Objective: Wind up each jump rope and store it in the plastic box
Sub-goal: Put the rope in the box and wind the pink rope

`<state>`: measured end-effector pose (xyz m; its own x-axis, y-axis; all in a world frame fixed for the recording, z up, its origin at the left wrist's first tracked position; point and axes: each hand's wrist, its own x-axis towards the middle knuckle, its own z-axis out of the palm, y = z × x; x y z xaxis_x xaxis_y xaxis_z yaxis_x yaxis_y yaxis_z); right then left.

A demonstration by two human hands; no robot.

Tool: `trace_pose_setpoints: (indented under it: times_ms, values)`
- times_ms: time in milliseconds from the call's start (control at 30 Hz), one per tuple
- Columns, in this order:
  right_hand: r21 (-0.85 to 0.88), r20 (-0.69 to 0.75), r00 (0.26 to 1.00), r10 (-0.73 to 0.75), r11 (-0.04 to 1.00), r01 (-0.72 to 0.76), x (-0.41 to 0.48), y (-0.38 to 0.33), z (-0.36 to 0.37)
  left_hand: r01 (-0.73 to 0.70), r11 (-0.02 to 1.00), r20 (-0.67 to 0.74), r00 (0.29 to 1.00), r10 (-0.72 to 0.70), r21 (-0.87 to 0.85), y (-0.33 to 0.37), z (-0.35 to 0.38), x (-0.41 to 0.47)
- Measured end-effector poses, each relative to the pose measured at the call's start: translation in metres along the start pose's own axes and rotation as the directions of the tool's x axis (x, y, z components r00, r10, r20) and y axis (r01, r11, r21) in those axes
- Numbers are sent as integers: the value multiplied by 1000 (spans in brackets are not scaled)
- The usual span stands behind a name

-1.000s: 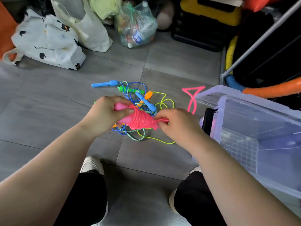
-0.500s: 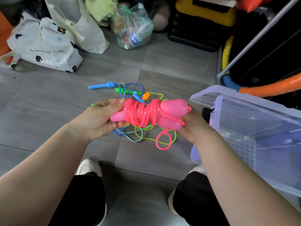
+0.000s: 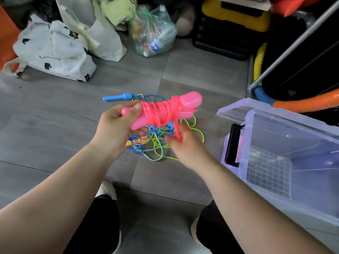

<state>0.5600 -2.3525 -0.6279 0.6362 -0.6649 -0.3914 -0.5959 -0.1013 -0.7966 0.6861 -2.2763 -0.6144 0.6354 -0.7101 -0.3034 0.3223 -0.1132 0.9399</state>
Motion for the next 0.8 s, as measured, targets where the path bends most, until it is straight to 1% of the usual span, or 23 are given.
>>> trace_pose_setpoints:
  times_ms: [67,100,167,200,233,267,300,333,367,433,500,567,600,633,667,700,733,767,800]
  values:
    - [119,42,999,2,993,-7,-7,-6,4,-88,986,67,995,79,139,-2,3,-3]
    - [176,35,999,6,984,-12,-7,-8,5,-128,974,100,989,111,185,-1,6,-4]
    - [138,-22,1000,-10,990,13,-6,-5,3,-176,960,111,982,155,218,2,10,-6]
    - [124,-15,1000,-12,992,14,-5,-6,0,-192,957,98,980,174,217,3,10,-5]
    - [151,27,1000,-7,989,3,-5,-7,-5,-205,954,83,978,191,217,3,11,-5]
    - [230,94,995,16,973,-37,-6,-10,-9,-218,949,70,976,208,226,2,11,-4]
    - [349,172,984,40,932,-99,-6,-12,-13,-239,937,60,971,231,254,1,10,-3]
    - [466,236,969,68,867,-174,-6,-15,-16,-265,917,61,964,259,298,-1,10,-2]
    - [537,260,961,96,813,-226,-7,-15,-17,-295,892,76,955,287,344,-3,9,-2]
    - [592,224,957,185,754,-285,-4,-10,-14,-341,847,133,940,314,409,-6,9,-2]
    - [602,189,951,246,736,-310,-3,-8,-11,-320,846,183,947,265,426,-7,9,-4]
    - [588,145,968,207,769,-252,-4,-7,-13,-227,892,203,967,157,392,-7,7,-4]
    - [562,118,980,159,803,-198,-5,-9,-17,-149,931,252,966,64,333,-6,4,-4]
    - [521,102,991,89,844,-130,-6,-10,-22,-40,967,341,939,-50,252,-6,1,-3]
    - [475,112,994,17,878,-69,-7,-11,-28,84,978,441,883,-161,189,-5,-2,-3]
    - [425,146,988,-54,905,-13,-7,-9,-31,174,970,528,815,-240,173,-5,-5,-4]
    - [376,196,974,-110,926,28,-7,-9,-31,203,960,594,754,-280,195,-5,-7,-5]
    - [328,241,960,-139,943,55,-7,-6,-30,179,953,635,713,-298,245,-8,-7,-5]
    - [288,265,953,-147,955,67,-7,-5,-28,130,944,651,695,-306,305,-10,-6,-6]
